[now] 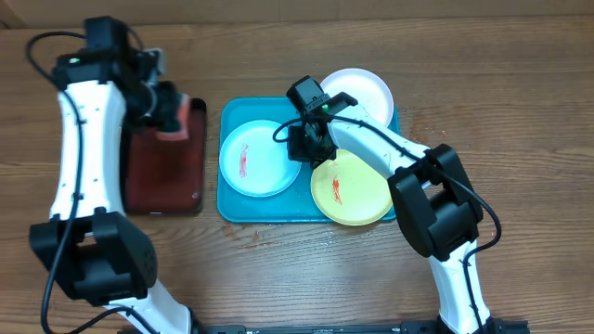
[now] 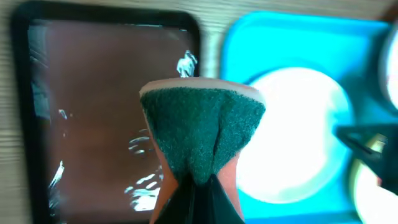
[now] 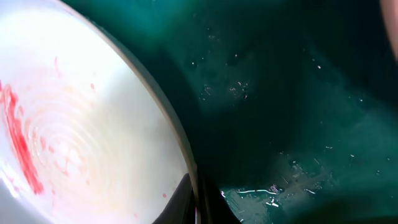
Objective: Clean dirty plates on tray and stack at the side
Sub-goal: 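Carry the sponge with the left gripper onto the light-blue plate, then scrub the light-blue plate with the sponge while the right gripper holds it, then lift the light-blue plate off the teal tray with the right gripper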
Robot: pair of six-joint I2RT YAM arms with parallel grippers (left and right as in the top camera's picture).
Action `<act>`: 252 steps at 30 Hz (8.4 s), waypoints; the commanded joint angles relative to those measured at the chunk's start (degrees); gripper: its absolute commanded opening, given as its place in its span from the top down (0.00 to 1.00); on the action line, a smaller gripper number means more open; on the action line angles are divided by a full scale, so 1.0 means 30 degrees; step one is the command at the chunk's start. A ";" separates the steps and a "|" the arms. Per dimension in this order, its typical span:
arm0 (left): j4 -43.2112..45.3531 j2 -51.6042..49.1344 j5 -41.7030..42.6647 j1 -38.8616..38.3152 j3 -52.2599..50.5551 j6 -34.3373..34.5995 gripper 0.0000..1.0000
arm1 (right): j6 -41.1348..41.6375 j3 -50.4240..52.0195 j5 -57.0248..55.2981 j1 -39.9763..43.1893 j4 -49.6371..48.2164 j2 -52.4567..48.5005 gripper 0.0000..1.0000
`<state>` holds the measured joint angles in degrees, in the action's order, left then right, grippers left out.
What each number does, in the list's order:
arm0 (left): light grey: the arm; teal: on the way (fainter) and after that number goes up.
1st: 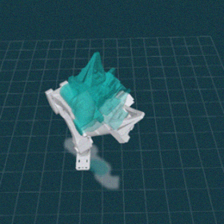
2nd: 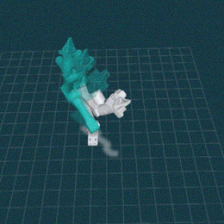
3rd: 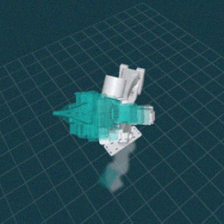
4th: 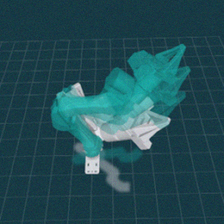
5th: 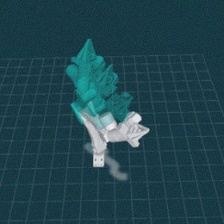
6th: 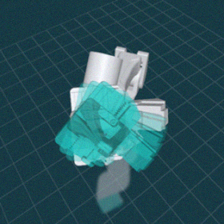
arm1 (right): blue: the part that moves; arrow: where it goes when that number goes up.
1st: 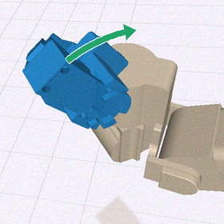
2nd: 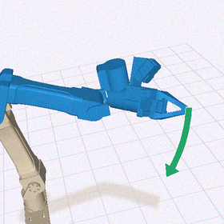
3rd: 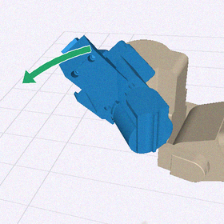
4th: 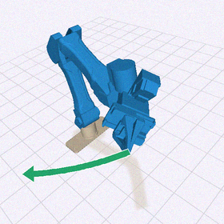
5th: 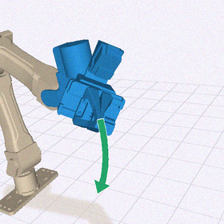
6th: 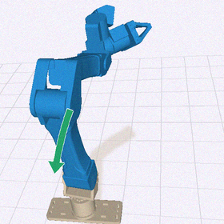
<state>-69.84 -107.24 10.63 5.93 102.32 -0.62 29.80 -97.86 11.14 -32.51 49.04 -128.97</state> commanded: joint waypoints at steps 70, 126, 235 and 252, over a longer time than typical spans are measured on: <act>1.0703 -0.0357 -0.3279 -0.7140 -1.0346 0.3031 0.96 | -0.0095 0.0634 0.0255 -0.0189 0.1800 -0.0954 0.96; 0.7308 -0.0364 -0.8284 -0.7359 -1.0353 0.8626 0.95 | -0.2499 0.0641 0.2106 -0.1158 0.2266 -0.0954 0.96; 0.2725 -0.0372 -0.3169 -0.4874 -0.2594 0.6790 0.96 | 0.1763 -0.2907 -1.4819 -0.1785 0.8014 0.6492 0.96; 0.2470 -0.0379 -0.3162 -0.4874 -0.2608 0.6790 0.96 | 0.4153 -0.2907 -2.1515 -0.4626 0.9486 0.6492 0.96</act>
<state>-62.19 -108.33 0.67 -8.25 93.91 19.14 40.32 -105.23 -45.60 -44.71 77.62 -110.21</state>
